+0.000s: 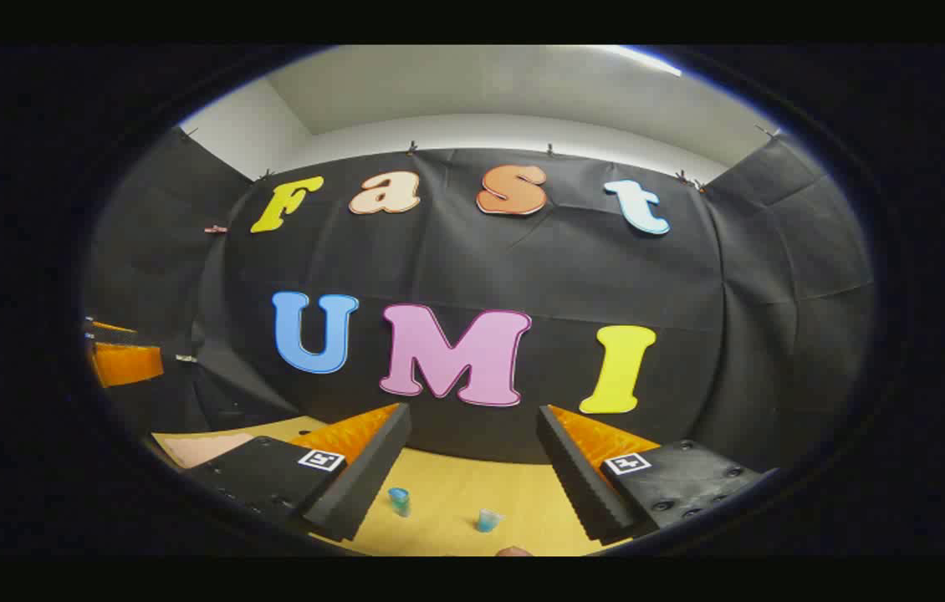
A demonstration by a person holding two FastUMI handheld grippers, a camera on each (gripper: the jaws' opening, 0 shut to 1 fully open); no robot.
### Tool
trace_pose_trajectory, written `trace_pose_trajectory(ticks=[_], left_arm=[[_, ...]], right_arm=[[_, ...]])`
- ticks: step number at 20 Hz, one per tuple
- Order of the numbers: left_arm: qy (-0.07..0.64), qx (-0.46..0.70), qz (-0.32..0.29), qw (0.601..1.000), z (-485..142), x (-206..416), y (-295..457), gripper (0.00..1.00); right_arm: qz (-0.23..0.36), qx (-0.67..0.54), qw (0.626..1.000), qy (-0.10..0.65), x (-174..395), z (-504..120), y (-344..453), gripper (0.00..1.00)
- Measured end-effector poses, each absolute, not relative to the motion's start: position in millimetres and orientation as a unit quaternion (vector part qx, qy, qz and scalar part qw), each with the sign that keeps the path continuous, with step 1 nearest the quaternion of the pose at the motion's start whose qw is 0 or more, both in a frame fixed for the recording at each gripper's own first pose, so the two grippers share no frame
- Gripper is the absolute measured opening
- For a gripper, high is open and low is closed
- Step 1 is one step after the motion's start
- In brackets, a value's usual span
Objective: First open the suitcase, pack the skin care products into it, and then close the suitcase.
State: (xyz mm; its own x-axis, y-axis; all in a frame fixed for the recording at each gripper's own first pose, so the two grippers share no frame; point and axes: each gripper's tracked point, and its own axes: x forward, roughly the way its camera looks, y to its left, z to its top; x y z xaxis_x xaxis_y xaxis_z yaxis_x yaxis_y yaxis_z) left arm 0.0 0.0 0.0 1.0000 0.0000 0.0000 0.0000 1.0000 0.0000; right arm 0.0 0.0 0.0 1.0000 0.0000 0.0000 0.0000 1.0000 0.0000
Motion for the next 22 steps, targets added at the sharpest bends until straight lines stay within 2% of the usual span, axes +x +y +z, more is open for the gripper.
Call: trace_pose_trajectory(ticks=[7,18,19,20,22], left_arm=[[-0.006,0.006,0.011,1.000,6.4,-15.8,3.9,0.96],[-0.002,0.003,0.040,0.999,11.0,-40.6,19.5,0.96],[-0.002,0.001,0.043,0.999,11.9,-42.5,20.6,0.92],[-0.005,0.000,0.047,0.999,14.0,-45.0,23.4,0.96],[-0.004,-0.005,0.053,0.999,14.0,-48.9,26.3,0.92]], right_arm=[[-0.001,0.008,1.000,-0.015,-2.3,8.6,2.2,0.96],[0.033,0.010,0.999,-0.014,-4.9,16.7,31.6,0.94],[0.036,0.009,0.999,-0.015,-5.1,18.3,34.3,0.96],[0.041,0.009,0.999,-0.016,-5.3,19.6,37.5,0.94],[0.048,0.010,0.999,-0.017,-4.0,21.3,42.0,0.96]])
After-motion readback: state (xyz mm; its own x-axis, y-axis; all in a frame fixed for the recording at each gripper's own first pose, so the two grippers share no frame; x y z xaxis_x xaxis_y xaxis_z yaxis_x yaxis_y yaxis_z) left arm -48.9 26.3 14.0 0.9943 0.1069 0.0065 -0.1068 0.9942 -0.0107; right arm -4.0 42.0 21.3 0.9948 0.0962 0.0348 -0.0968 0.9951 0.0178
